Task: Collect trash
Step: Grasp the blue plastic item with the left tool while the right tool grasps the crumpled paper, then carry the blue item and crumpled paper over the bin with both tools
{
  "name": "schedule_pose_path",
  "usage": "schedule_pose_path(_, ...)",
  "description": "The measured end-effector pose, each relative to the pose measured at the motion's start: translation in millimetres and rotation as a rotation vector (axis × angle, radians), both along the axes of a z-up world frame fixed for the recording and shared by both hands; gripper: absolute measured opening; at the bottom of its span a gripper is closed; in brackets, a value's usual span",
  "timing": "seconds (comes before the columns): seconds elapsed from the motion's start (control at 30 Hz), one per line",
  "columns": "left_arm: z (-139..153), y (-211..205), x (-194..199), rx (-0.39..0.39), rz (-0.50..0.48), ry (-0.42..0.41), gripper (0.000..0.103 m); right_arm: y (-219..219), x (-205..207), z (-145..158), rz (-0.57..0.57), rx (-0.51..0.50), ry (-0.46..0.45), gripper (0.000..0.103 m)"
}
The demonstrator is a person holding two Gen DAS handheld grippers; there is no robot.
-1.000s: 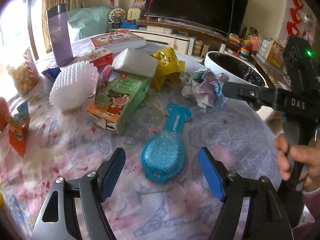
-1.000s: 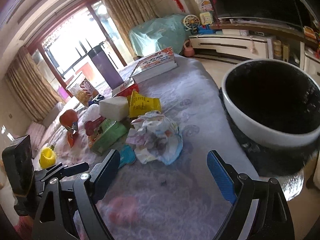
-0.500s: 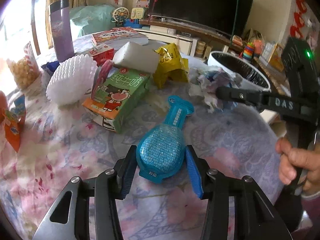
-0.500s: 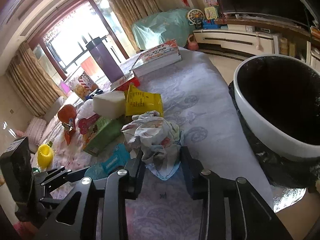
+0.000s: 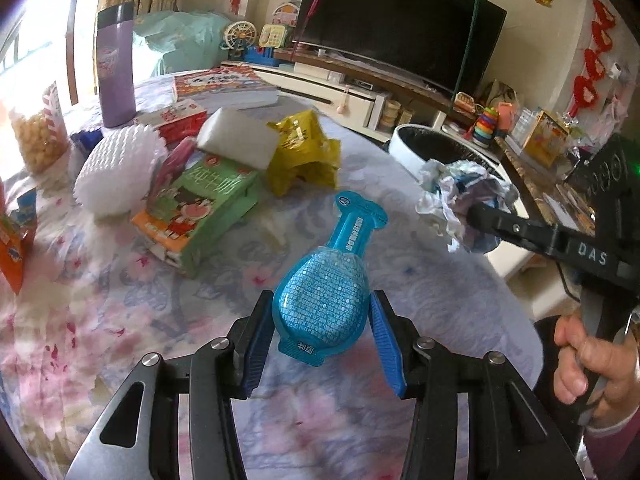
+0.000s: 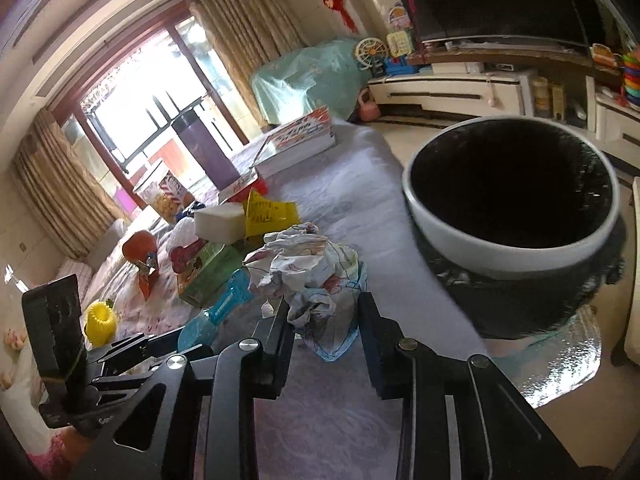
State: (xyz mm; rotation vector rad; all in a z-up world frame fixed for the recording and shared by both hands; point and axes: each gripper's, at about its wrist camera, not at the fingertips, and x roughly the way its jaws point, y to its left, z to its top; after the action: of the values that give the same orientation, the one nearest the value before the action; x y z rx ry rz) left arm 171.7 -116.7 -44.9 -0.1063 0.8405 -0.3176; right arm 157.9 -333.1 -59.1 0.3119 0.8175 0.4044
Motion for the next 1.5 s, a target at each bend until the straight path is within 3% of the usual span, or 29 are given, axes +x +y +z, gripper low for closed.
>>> schedule_pose_path(0.9, 13, -68, 43, 0.016, -0.112, -0.041, 0.046, -73, -17, 14, -0.152, 0.003, -0.031, 0.031)
schedule_pose_path(1.5, 21, -102, 74, 0.046, -0.16, -0.059, 0.046, -107, -1, 20, -0.207, -0.017, -0.033, 0.031)
